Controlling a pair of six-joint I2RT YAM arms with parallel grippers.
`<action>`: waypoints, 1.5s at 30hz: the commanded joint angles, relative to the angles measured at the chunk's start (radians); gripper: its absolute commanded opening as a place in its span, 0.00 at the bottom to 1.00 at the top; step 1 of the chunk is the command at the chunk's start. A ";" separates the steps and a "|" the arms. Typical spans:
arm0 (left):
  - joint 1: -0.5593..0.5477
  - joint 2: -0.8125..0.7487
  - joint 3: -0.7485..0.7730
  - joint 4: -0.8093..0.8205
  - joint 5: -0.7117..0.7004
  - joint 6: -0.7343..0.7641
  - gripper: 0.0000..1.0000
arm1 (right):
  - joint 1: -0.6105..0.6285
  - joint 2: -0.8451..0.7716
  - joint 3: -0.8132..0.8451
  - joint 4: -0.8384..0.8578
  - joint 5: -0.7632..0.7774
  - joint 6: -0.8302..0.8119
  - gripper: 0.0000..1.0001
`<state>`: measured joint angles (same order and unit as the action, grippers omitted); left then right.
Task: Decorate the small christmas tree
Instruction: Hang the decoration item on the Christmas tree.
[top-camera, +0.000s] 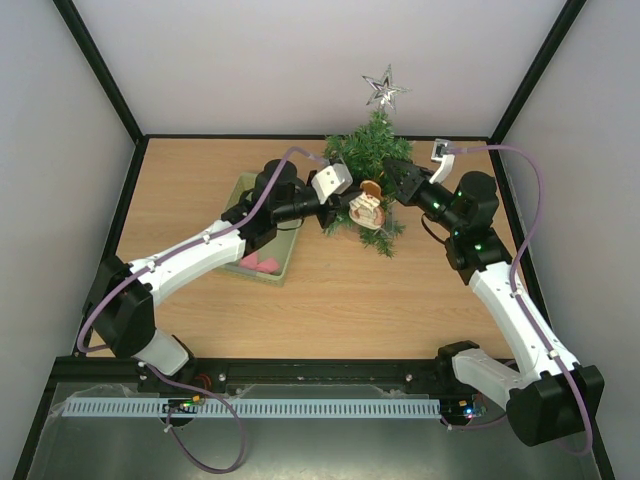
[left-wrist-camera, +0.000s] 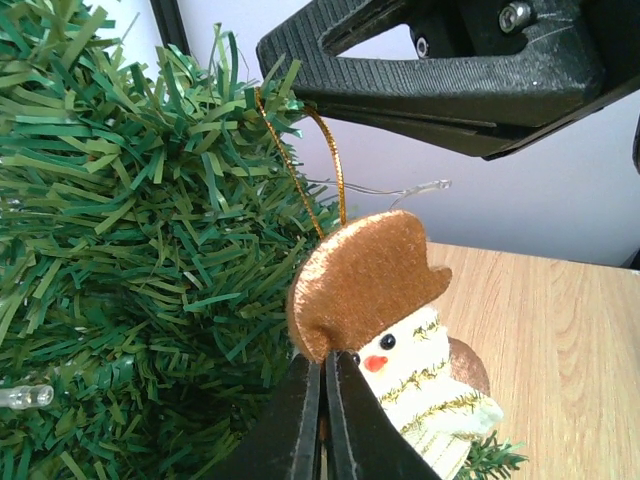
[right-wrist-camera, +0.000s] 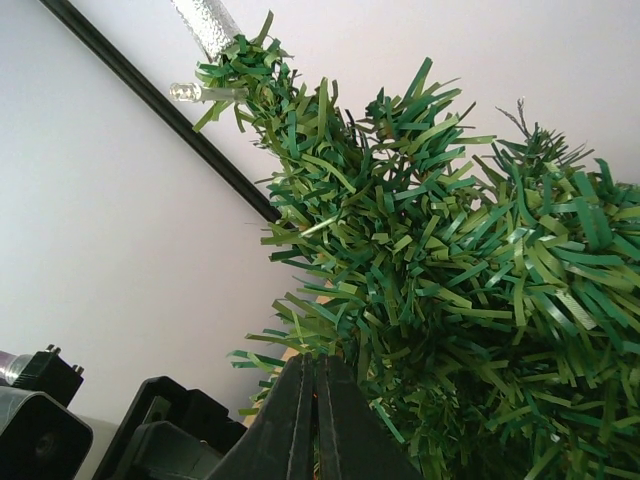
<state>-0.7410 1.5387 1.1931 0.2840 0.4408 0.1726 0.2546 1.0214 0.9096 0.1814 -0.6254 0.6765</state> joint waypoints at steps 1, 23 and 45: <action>0.001 -0.011 0.034 -0.005 0.040 0.023 0.02 | 0.002 -0.018 0.003 -0.013 -0.003 -0.018 0.02; 0.029 0.068 0.125 -0.057 0.108 -0.002 0.46 | 0.001 -0.021 0.006 -0.005 0.003 -0.003 0.02; 0.117 0.051 0.217 -0.202 0.261 0.091 0.02 | 0.000 -0.152 0.025 -0.077 0.091 0.046 0.31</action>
<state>-0.6434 1.5932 1.3643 0.1329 0.6292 0.2256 0.2546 0.8734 0.9100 0.1261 -0.5499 0.7166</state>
